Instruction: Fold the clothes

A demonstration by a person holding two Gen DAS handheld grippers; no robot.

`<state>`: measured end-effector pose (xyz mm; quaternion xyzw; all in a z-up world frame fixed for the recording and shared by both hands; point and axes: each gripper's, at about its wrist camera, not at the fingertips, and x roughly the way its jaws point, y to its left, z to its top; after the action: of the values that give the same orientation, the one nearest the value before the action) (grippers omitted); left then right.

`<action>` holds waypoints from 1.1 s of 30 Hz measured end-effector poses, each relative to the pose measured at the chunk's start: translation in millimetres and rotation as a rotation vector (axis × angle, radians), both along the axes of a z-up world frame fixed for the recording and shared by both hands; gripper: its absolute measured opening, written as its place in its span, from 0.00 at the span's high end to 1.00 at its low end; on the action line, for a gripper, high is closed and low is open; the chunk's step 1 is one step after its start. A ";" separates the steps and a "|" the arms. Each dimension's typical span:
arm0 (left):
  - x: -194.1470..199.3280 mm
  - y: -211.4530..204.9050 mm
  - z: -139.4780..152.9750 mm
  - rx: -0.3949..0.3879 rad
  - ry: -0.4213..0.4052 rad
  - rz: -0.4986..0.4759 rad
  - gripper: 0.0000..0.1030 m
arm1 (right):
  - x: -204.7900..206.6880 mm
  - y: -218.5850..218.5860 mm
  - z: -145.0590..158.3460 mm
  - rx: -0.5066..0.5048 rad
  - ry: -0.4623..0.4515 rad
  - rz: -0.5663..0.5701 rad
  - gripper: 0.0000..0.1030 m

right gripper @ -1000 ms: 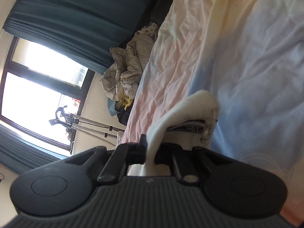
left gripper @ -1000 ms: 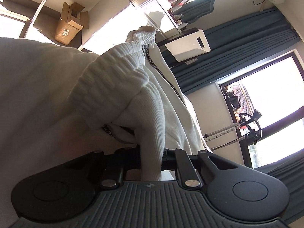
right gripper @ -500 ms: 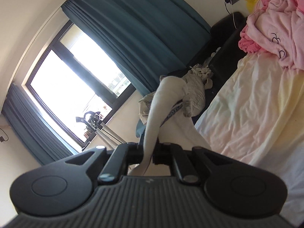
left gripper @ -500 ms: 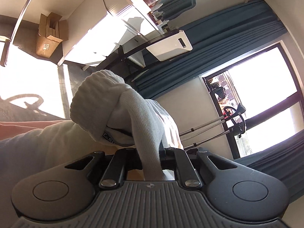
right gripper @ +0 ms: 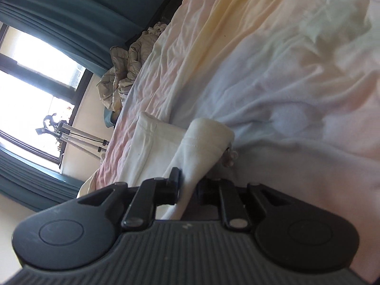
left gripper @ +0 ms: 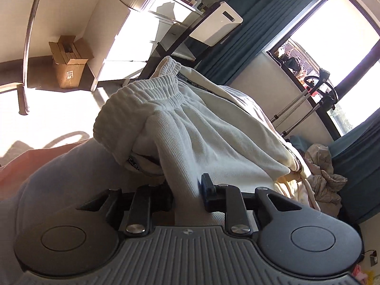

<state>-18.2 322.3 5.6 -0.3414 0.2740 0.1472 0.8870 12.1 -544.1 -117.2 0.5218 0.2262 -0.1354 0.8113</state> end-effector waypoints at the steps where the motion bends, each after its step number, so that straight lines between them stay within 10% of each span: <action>1: -4.1 -6.1 4.5 0.032 -0.001 -0.013 0.47 | -2.0 -1.1 4.4 -0.003 0.004 -0.006 0.81; 10: -38.3 -78.5 50.2 0.258 -0.063 -0.161 0.26 | -41.6 8.1 64.6 -0.222 0.071 0.048 0.54; 33: -29.0 -288.5 76.2 0.463 -0.208 -0.495 0.20 | -46.7 212.0 180.8 -0.678 -0.259 0.532 0.50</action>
<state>-47.2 33.9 81.7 -0.0678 0.2158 -0.0495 0.9728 -34.6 -332.1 63.6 0.1628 0.1918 0.0780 0.9647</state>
